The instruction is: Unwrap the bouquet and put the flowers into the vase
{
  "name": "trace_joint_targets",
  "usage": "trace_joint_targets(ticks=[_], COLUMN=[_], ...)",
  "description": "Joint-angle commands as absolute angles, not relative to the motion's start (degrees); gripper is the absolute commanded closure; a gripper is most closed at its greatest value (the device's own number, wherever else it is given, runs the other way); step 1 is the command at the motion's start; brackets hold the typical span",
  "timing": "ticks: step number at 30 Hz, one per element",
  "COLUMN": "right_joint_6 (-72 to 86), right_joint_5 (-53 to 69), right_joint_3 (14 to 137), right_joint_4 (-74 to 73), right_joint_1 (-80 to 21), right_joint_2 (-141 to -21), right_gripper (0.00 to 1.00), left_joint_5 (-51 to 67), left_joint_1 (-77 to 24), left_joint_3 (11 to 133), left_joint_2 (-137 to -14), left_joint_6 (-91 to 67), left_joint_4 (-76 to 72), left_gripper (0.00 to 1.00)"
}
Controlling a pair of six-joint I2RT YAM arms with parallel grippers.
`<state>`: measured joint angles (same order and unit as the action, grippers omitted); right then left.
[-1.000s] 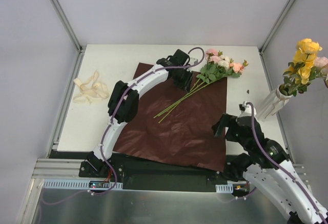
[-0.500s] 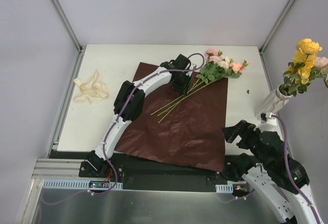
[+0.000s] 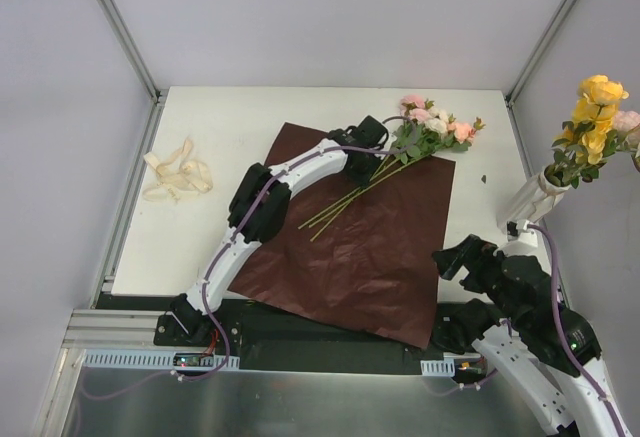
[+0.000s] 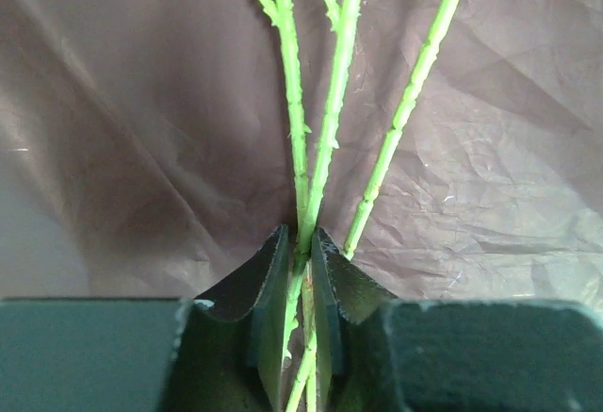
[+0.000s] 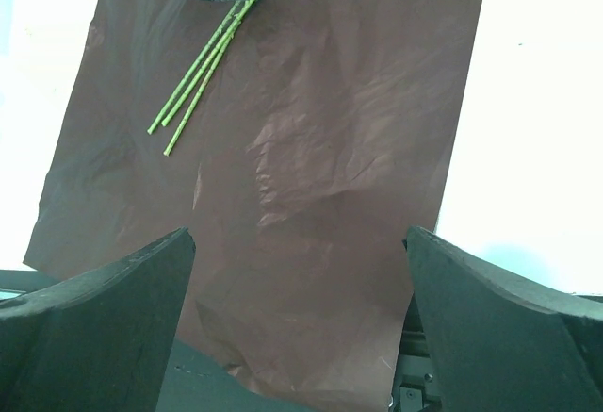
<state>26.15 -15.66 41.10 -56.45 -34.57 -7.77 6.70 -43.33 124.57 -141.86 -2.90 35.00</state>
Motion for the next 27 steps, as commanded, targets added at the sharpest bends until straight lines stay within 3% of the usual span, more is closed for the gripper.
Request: trace_joint_targets(ticks=[1, 10, 22, 23, 24, 25, 27], right_joint_6=[27.51, 28.74, 29.36, 29.44, 29.36, 29.36, 29.18], right_joint_5=[-16.17, -15.47, -14.76, -14.77, -14.77, -14.77, -14.94], right_joint_3=[40.70, 39.73, 39.20, 39.29, 39.29, 39.37, 39.46], right_joint_4=[-56.34, -55.46, -54.05, -54.05, -54.14, -54.14, -54.49], right_joint_1=[-34.45, -34.37, -34.37, -34.37, -34.37, -34.37, -34.45], right_joint_2=[-8.70, -9.40, -11.42, -11.51, -11.43, -11.43, -11.43], right_gripper=[0.03, 0.03, 0.03, 0.03, 0.03, 0.03, 0.03], left_joint_5=[1.24, 2.11, 2.46, 3.24, 3.25, 3.16, 2.64], left_joint_1=[-44.30, -44.38, -44.30, -44.21, -44.21, -44.21, -44.21], left_joint_3=[123.49, 123.75, 121.56, 121.20, 120.77, 120.67, 120.50], left_joint_2=[-138.09, -128.78, -123.84, -124.27, -125.15, -125.59, -126.38], left_joint_6=[-0.53, -1.05, -0.53, -0.53, -0.61, -0.88, -1.75], left_joint_4=[37.97, 38.14, 38.58, 38.76, 39.11, 39.89, 40.78], left_gripper=[0.90, 1.00, 1.00, 0.98, 0.89, 0.67, 0.54])
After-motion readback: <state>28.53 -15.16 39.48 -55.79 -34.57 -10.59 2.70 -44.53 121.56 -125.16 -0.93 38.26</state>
